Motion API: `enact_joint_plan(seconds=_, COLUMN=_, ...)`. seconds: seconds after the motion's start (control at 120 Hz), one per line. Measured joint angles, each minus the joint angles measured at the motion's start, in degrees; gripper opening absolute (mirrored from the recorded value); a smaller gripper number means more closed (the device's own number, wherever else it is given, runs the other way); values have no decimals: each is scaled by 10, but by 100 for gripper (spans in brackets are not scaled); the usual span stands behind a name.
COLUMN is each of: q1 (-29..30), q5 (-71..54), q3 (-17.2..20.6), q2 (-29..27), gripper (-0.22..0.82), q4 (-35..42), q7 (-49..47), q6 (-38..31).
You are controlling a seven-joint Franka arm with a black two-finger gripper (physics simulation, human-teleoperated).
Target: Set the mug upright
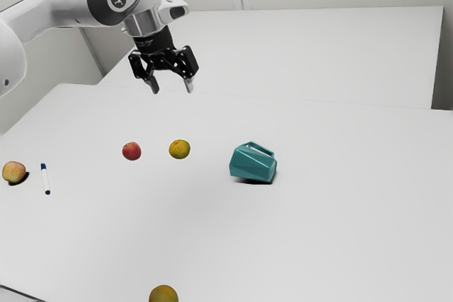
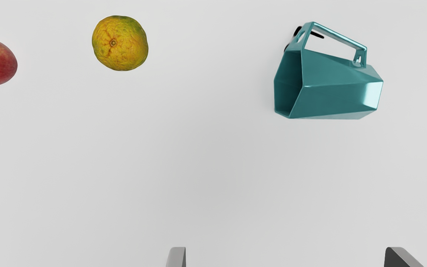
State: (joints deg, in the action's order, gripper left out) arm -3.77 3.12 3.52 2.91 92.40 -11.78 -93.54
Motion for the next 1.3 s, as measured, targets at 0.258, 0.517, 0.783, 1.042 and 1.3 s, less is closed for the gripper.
enact_joint_plan(seconds=0.258, q1=1, q5=3, q3=0, q2=22, gripper=58, q4=-22, q7=-4, q6=-2)
enact_joint_plan(seconds=0.517, q1=25, q5=45, q3=0, q2=66, gripper=58, q4=-33, q7=20, q6=-31)
enact_joint_plan(seconds=0.783, q1=37, q5=133, q3=1, q2=110, gripper=58, q4=-5, q7=78, q6=-93)
enact_joint_plan(seconds=1.042, q1=43, q5=234, q3=0, q2=116, gripper=58, q4=80, q7=145, q6=-168)
enact_joint_plan(seconds=1.3, q1=43, q5=306, q3=1, q2=141, gripper=58, q4=103, q7=209, q6=-221)
